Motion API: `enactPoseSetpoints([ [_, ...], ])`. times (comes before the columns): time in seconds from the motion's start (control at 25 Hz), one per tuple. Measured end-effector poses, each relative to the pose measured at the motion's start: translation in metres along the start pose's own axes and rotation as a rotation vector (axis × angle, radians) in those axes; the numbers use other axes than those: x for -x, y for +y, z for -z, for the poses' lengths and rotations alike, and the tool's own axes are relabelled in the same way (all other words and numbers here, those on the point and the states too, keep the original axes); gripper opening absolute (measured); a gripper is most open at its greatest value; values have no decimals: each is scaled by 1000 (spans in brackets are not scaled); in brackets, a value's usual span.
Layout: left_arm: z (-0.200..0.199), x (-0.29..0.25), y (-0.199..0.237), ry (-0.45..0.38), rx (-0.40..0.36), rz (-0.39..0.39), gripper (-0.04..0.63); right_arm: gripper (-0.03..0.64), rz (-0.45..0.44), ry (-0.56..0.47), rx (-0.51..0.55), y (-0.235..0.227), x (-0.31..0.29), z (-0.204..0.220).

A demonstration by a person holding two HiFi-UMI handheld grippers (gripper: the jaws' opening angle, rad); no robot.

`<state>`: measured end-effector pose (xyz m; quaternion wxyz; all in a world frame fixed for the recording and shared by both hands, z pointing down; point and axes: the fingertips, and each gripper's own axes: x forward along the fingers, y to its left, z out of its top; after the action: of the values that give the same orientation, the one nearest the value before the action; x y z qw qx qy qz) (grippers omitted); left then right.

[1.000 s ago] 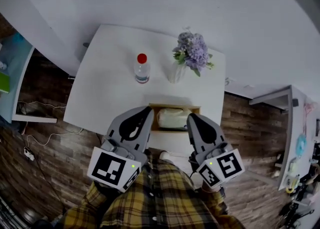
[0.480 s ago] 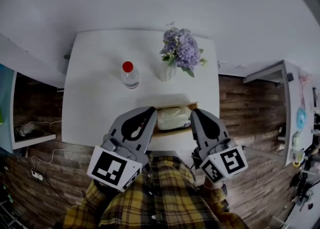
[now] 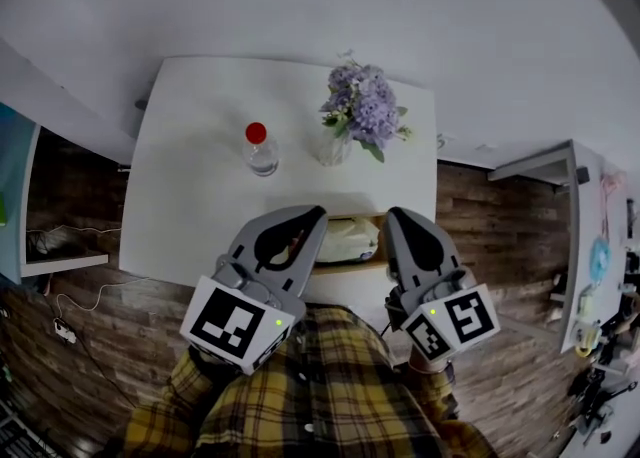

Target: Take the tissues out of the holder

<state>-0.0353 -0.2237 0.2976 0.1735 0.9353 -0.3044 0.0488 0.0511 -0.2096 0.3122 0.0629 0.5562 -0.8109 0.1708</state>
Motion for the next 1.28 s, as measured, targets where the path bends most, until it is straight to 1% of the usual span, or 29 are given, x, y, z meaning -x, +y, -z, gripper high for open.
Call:
enactPoseSetpoints([
  [0.12,-2,-3,-2,-9,-1,-14,5,12,-19,-6,8,-2,-1,-3],
  [0.2,-2,-4,-2,-14,-2,-10,5,12,-34,-6,12,0,-3,-3],
  [0.32,-2,-6,-2,-16,21,7,6,12,-52,0,18,1,-4,-2],
  [0.4,-5,-8,-1,-24,30,3,6,12,-57,1,20,-1,-4,-3],
  [0.52,-5,-12,0,-13,42,-1,8,12,-58,1,18,-6,-4,-3],
  [0.72,-5,-18,-1,2,50,6,72,12,-63,3,17,-12,-5,-3],
  [0.96,-3,-22,-1,18,69,27,188,12,-79,7,15,-10,-6,-4],
  [1.12,1,-22,1,47,38,27,196,12,-81,14,12,-8,-6,-2],
  [1.28,11,-24,1,109,0,31,195,12,-75,19,-2,-8,-5,2],
])
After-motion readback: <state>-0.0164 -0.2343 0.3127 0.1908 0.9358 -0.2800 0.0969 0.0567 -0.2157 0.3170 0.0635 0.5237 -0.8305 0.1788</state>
